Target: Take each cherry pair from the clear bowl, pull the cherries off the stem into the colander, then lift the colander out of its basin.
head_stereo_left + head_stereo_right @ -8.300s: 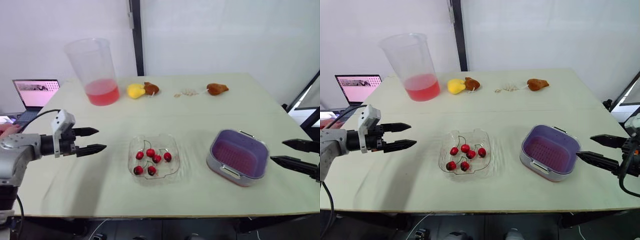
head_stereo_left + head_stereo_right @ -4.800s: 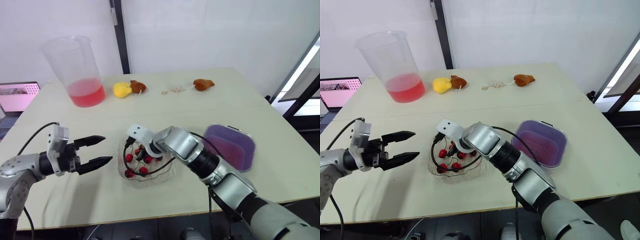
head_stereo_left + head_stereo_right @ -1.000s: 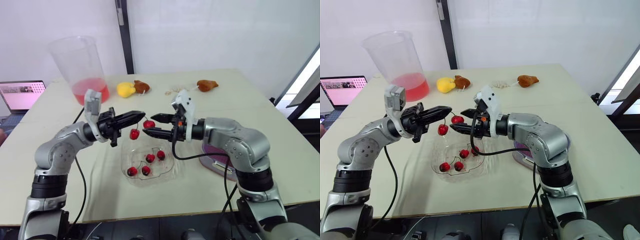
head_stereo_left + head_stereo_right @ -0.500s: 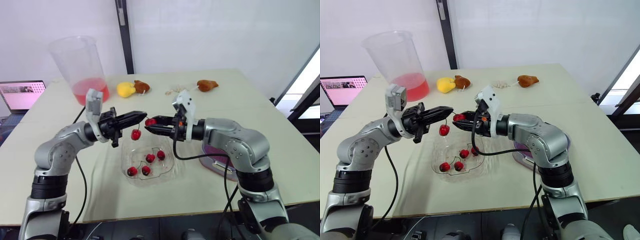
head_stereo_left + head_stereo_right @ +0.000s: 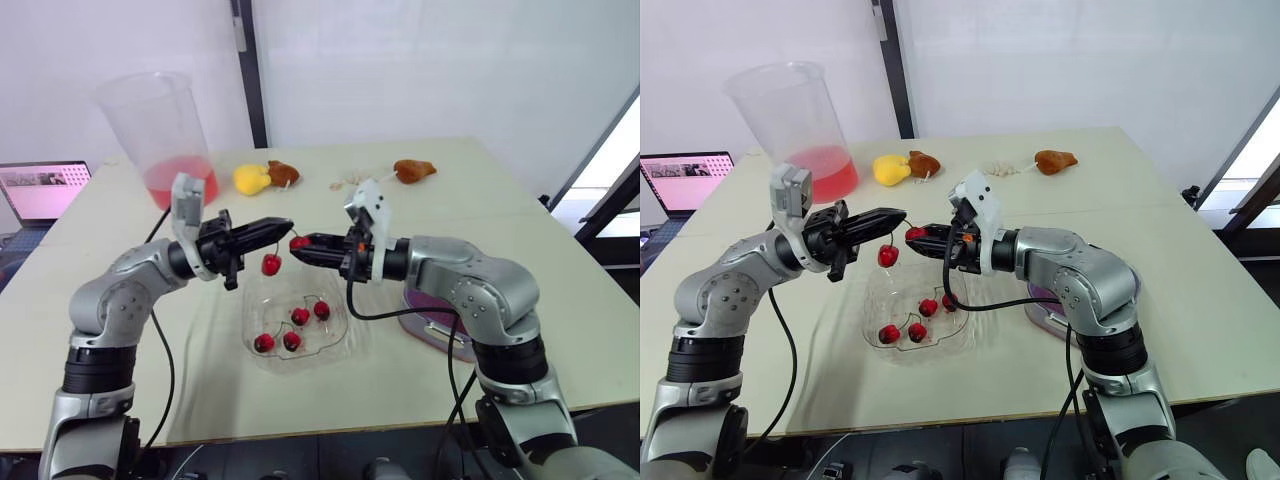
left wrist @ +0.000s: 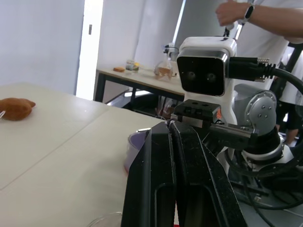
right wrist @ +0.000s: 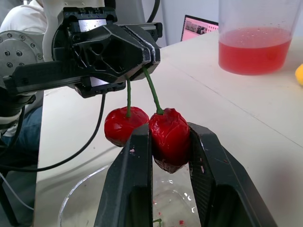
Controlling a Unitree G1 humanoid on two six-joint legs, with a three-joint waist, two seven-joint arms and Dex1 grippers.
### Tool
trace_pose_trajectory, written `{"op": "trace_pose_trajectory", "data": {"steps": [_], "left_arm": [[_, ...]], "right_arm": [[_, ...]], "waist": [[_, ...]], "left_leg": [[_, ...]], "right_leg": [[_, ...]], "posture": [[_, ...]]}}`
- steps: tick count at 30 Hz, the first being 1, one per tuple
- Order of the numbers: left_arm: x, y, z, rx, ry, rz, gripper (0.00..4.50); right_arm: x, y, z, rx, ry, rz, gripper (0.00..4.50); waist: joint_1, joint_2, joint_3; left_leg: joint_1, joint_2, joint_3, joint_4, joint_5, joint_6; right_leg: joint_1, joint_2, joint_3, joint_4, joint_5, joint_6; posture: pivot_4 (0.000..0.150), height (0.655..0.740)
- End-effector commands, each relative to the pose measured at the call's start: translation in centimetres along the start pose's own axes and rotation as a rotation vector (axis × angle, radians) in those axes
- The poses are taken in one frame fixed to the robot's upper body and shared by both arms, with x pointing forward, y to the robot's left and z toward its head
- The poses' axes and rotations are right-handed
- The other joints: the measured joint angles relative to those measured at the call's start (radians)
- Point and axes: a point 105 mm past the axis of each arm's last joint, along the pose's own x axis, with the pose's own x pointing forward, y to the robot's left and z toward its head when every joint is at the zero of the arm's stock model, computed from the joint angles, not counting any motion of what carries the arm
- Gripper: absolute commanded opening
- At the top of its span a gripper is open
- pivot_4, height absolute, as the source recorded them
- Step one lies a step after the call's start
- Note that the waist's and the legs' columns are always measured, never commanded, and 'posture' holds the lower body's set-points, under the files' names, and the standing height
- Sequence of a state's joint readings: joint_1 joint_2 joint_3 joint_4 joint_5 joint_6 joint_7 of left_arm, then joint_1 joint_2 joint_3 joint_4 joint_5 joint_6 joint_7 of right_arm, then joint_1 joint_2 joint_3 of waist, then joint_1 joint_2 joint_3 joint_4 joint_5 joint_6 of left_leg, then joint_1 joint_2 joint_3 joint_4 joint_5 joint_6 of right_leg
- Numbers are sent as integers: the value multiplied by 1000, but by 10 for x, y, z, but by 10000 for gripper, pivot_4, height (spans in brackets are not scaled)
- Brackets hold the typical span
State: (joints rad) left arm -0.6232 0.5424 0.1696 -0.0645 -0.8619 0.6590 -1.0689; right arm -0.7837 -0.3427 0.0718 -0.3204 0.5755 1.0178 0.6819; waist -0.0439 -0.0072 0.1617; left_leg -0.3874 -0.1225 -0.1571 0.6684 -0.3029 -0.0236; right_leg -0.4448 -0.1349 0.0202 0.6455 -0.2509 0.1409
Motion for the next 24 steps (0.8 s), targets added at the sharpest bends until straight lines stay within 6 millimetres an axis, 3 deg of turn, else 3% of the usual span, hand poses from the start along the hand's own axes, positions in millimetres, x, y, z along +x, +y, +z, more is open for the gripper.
{"op": "trace_pose_trajectory", "data": {"steps": [1,11,16,18,21,24], "left_arm": [[3,-4,10,37,-25,-25,0],[10,-10,13,44,-39,-61,0],[8,-10,16,57,-44,-48,0],[7,-9,16,60,-44,-39,0],[8,-8,16,67,-48,-25,0],[12,-10,16,128,-47,-23,0]], "right_arm": [[-1,7,11,-39,-34,22,10284],[-14,4,-17,79,162,6,10284],[-31,1,-9,62,176,-31,10284],[-45,-1,2,26,164,-45,10284],[-84,-15,15,-49,214,-127,10284],[-137,-30,3,-130,452,-235,10284]], "waist": [[0,0,0],[1,0,0],[2,0,0],[3,0,0],[12,0,0],[35,0,1]], "left_leg": [[0,0,0,0,0,0],[0,0,0,0,0,0],[0,0,0,0,0,0],[0,0,0,0,0,0],[0,0,0,1,0,0],[0,-1,2,1,0,1]], "right_leg": [[0,0,0,0,0,0],[0,0,0,0,0,0],[0,0,0,0,0,0],[0,0,0,0,0,0],[1,0,0,0,0,0],[1,-1,0,-4,0,0]], "posture": [[1500,7400],[1500,7400],[1500,7400],[1500,7400],[1500,7400],[1500,7400]]}}
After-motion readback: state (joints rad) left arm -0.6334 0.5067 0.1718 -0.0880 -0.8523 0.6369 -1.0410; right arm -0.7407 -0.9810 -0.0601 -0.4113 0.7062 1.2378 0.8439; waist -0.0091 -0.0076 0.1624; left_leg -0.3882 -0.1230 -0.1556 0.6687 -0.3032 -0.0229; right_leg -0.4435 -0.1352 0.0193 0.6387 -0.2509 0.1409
